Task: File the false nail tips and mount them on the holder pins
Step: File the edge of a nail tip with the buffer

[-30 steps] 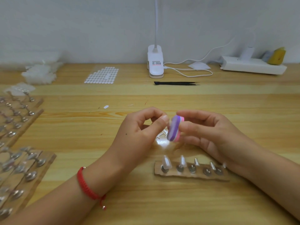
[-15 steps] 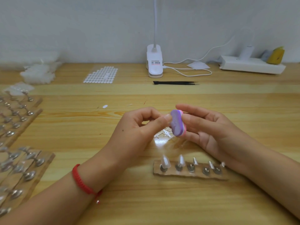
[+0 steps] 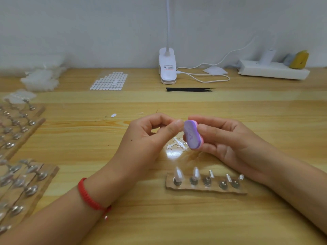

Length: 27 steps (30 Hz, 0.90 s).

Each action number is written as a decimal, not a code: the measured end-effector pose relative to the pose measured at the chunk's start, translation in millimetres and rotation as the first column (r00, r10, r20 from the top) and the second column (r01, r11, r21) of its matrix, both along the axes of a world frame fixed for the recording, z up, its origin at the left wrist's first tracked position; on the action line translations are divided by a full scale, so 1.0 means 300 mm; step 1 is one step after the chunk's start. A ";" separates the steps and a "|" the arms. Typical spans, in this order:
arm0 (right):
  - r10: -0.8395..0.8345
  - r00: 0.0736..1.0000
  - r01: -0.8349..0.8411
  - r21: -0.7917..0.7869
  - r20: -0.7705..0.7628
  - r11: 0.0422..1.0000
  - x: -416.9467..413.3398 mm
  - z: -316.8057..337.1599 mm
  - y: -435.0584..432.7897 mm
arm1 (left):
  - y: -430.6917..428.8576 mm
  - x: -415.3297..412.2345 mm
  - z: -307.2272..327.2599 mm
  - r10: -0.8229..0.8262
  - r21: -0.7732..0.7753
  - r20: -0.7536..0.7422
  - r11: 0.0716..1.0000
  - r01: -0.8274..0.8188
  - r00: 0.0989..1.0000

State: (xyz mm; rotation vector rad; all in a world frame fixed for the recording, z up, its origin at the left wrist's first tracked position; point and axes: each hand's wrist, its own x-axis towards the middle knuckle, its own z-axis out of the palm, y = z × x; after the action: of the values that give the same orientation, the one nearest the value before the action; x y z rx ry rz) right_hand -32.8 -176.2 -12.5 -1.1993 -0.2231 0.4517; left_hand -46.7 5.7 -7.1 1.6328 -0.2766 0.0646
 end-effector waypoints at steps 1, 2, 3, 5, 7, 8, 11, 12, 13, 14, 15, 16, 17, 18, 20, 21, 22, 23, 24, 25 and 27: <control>0.002 1.000 -0.002 0.003 -0.004 1.000 0.000 0.001 -0.002 | -0.001 0.001 0.002 0.014 -0.008 -0.002 1.000 -0.015 1.000; -0.004 1.000 0.004 0.012 -0.014 1.000 0.002 0.002 -0.003 | -0.001 0.000 0.005 0.021 -0.015 -0.004 1.000 -0.021 1.000; -0.015 1.000 0.015 0.025 -0.025 1.000 0.004 0.001 -0.005 | -0.003 -0.001 0.008 0.020 -0.021 -0.006 1.000 -0.020 1.000; -0.033 0.999 0.034 0.043 -0.038 0.998 0.007 -0.002 -0.006 | -0.005 -0.003 0.010 0.007 -0.021 -0.006 1.000 -0.007 1.000; -0.043 0.998 0.045 0.052 -0.039 0.998 0.007 -0.004 -0.003 | -0.007 -0.003 0.008 -0.014 -0.012 -0.010 1.000 0.014 1.000; -0.048 0.998 0.050 0.058 -0.039 0.997 0.007 -0.004 -0.002 | -0.007 -0.004 0.008 -0.022 -0.009 -0.014 1.000 0.022 1.000; -0.051 0.998 0.053 0.061 -0.037 0.997 0.006 -0.005 0.000 | -0.008 -0.006 0.009 -0.032 -0.011 -0.021 0.999 0.031 0.999; -0.052 0.998 0.054 0.056 -0.035 0.997 0.006 -0.004 0.000 | -0.007 -0.007 0.010 -0.032 -0.008 -0.019 0.999 0.032 0.999; -0.054 0.998 0.055 0.055 -0.033 0.997 0.006 -0.005 0.000 | -0.007 -0.007 0.010 -0.034 -0.005 -0.015 0.999 0.034 0.999; -0.057 0.998 0.058 0.057 -0.032 0.997 0.006 -0.005 0.001 | -0.007 -0.008 0.011 -0.033 -0.003 -0.013 0.999 0.033 0.999; -0.060 0.998 0.062 0.058 -0.033 0.996 0.006 -0.006 0.002 | -0.007 -0.007 0.011 -0.030 -0.003 -0.010 1.000 0.030 1.000; -0.063 0.997 0.064 0.056 -0.033 0.996 0.005 -0.006 0.002 | -0.007 -0.007 0.010 -0.027 -0.002 -0.009 1.000 0.027 1.000; -0.064 0.997 0.066 0.053 -0.032 0.996 0.005 -0.006 0.003 | -0.007 -0.006 0.010 -0.024 -0.003 -0.008 1.000 0.024 1.000; -0.065 0.997 0.066 0.053 -0.032 0.996 0.004 -0.005 0.003 | -0.007 -0.006 0.010 -0.022 -0.007 -0.008 1.000 0.022 1.000; -0.073 0.997 0.075 0.058 -0.036 0.995 0.003 -0.004 0.003 | -0.007 -0.006 0.009 -0.021 -0.016 -0.009 1.000 0.021 1.000; -0.082 0.996 0.084 0.062 -0.039 0.994 0.003 -0.004 0.004 | -0.008 -0.006 0.009 -0.021 -0.018 -0.011 1.000 0.021 1.000; -0.093 0.995 0.096 0.065 -0.042 0.993 0.003 -0.004 0.004 | -0.007 -0.006 0.009 -0.023 -0.018 -0.011 1.000 0.023 1.000; -0.106 0.993 0.108 0.063 -0.044 0.992 0.004 -0.005 0.005 | -0.008 -0.006 0.008 -0.026 -0.016 -0.010 1.000 0.026 1.000; -0.117 0.992 0.120 0.058 -0.045 0.991 0.004 -0.005 0.006 | -0.008 -0.006 0.009 -0.030 -0.012 -0.008 0.999 0.030 1.000; -0.125 0.991 0.127 0.055 -0.046 0.990 0.003 -0.006 0.008 | -0.008 -0.007 0.010 -0.032 -0.008 -0.005 0.999 0.032 0.999; -0.129 0.991 0.131 0.054 -0.044 0.990 0.001 -0.006 0.010 | -0.008 -0.007 0.011 -0.035 0.001 0.003 0.999 0.035 0.999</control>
State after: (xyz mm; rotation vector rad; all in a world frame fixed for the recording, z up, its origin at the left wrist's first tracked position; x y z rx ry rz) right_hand -32.4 -173.3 -14.2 -1.1401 -0.1211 0.3534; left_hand -48.9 3.2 -3.8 1.6283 -0.3076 0.0400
